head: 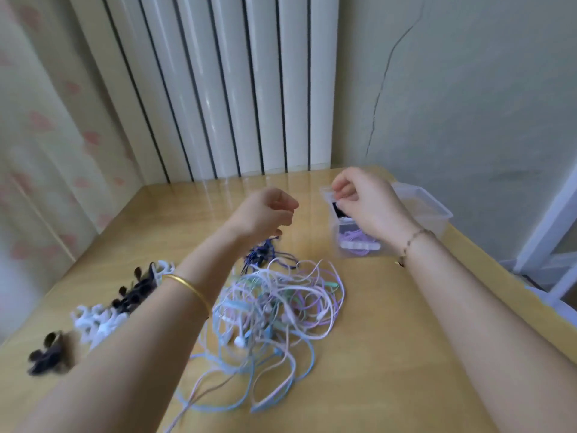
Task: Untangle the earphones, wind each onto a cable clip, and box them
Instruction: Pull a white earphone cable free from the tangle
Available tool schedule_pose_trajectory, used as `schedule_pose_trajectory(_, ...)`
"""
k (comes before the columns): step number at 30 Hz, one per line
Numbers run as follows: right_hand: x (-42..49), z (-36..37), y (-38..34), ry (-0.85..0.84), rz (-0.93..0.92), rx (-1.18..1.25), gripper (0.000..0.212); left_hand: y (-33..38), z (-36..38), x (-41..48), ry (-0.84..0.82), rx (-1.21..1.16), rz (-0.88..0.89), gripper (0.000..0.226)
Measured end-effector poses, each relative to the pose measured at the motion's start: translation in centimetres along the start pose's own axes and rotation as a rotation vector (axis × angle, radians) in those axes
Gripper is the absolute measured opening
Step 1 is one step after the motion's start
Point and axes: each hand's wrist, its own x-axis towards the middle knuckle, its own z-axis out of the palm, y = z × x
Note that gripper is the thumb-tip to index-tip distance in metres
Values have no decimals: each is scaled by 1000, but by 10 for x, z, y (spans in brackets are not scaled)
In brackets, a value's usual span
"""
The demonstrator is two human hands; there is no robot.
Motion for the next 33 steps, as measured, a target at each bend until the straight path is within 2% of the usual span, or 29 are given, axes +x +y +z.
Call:
schedule_pose_trajectory(3, -54, 11, -37, -276, 46, 213, 24, -12, -28, -47, -33, 124, -21, 16)
schedule_pose_trajectory(4, -69, 17, -44, -296, 35, 182, 26, -16, -35, -62, -59, 187, -38, 14)
schedule_pose_trajectory(7, -99, 35, -64, -202, -72, 1, 25, -24, -43, -97, -192, 327, -71, 5)
schedule_pose_trajectory(12, -143, 49, -90, -245, -124, -41, 7, -30, -52, -126, -175, 420, 31, 7)
schedule_pose_trajectory(15, -158, 45, -92, -192, -42, -249, 20, -30, -52, -140, -274, 495, 47, 11)
schedule_pose_trajectory(18, -166, 44, -95, -356, 107, -475, 29, -32, -43, -147, -259, 513, 81, 8)
schedule_pose_trajectory(20, -169, 49, -93, -455, 133, -491, 19, -32, -36, -149, -251, 500, 99, 14)
schedule_pose_trajectory(22, -168, 51, -89, -420, 134, -440, 12, -31, -32, -149, -266, 502, 142, 17)
schedule_pose_trajectory(25, -164, 47, -87, -323, 138, -364, 23, -34, -25, -148, -286, 499, 173, 19)
schedule_pose_trajectory(27, -163, 49, -88, -399, 146, -411, 33, -37, -21, -147, -273, 521, 186, 21)
schedule_pose_trajectory(29, -165, 57, -84, -471, 150, -411, 29, -39, -16, -147, -239, 534, 199, 23)
schedule_pose_trajectory(31, -167, 60, -78, -381, 146, -257, 19, -41, -14, -146, -208, 530, 205, 23)
schedule_pose_trajectory(33, -166, 56, -78, -189, 181, 61, 15, -45, -12, -145, -190, 544, 204, 25)
